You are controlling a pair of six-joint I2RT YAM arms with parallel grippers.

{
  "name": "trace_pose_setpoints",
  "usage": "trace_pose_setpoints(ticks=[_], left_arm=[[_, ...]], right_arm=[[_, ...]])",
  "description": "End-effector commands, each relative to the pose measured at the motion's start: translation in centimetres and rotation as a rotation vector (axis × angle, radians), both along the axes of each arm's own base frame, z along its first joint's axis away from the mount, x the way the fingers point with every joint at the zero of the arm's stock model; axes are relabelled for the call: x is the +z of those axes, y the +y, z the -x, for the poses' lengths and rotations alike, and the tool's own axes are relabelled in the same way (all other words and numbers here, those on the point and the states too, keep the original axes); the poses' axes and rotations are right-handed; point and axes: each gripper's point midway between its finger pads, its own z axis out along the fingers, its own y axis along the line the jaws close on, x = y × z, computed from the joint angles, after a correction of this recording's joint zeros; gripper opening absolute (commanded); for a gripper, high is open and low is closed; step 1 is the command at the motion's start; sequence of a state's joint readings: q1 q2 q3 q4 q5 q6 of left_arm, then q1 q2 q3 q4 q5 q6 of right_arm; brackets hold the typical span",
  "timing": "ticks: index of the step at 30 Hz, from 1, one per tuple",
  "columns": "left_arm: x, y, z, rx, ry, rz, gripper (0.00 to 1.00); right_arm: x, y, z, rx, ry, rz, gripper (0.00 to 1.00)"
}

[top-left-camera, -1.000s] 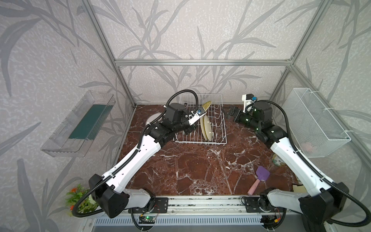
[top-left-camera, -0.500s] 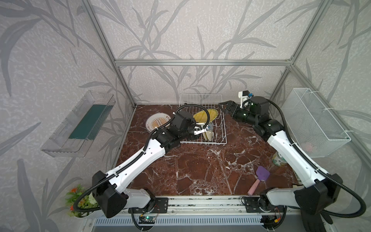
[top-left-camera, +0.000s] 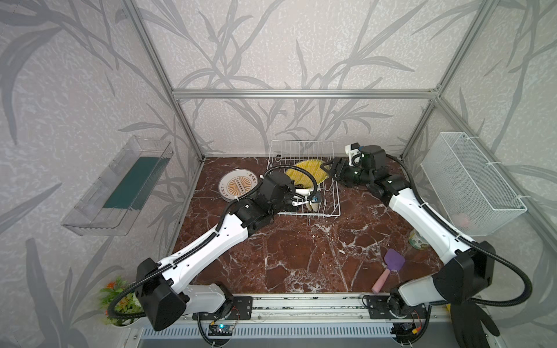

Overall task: Unload the plates from the dish rack
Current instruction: Place a plate at the middle-left of the table.

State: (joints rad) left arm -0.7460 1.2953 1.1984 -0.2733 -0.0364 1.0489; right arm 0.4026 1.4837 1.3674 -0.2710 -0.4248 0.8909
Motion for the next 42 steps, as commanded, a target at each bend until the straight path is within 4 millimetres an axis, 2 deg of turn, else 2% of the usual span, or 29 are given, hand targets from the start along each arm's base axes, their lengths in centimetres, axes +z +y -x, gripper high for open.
trace_pose_setpoints(ticks=[1,5,10,13,20,29,34,37,38,42], left_arm=[[2.4,0.1,0.1,-0.009,-0.098,0.021,0.00],[1.7,0.2,0.1,-0.018,-0.119,-0.031,0.00],[0.8,0.2,0.1,-0.021,-0.101,-0.058,0.00],[0.6,0.1,0.1,-0.022,-0.109,-0.070,0.00],[0.4,0.0,-0.1,-0.019,-0.118,-0.082,0.00],[-0.4,0.0,-0.7,0.009,-0.146,-0.067,0.00],[-0.4,-0.2,-1.0,0.026,-0.140,-0.043,0.00],[-0.8,-0.2,-1.2,0.038,-0.128,-0.046,0.00],[-0.9,-0.2,-1.2,0.039,-0.124,-0.042,0.02],[-1.2,0.0,-1.4,0.058,-0.111,-0.043,0.30]], right_arm=[[1.1,1.0,0.0,0.032,-0.001,-0.033,0.61],[0.8,1.1,-0.2,0.031,0.013,-0.031,0.57],[0.3,1.0,-0.2,0.032,0.028,-0.014,0.47],[0.1,1.1,-0.1,0.041,0.035,-0.015,0.38],[-0.6,1.1,0.1,0.047,0.053,-0.012,0.28],[-0.6,1.1,0.4,0.059,0.058,-0.006,0.15],[-0.9,0.9,0.5,0.056,0.059,-0.004,0.00],[-0.9,0.7,0.3,0.046,0.054,-0.012,0.00],[-0.8,0.5,0.2,0.037,0.051,-0.017,0.00],[-0.5,-0.3,-0.3,-0.005,0.034,-0.042,0.00]])
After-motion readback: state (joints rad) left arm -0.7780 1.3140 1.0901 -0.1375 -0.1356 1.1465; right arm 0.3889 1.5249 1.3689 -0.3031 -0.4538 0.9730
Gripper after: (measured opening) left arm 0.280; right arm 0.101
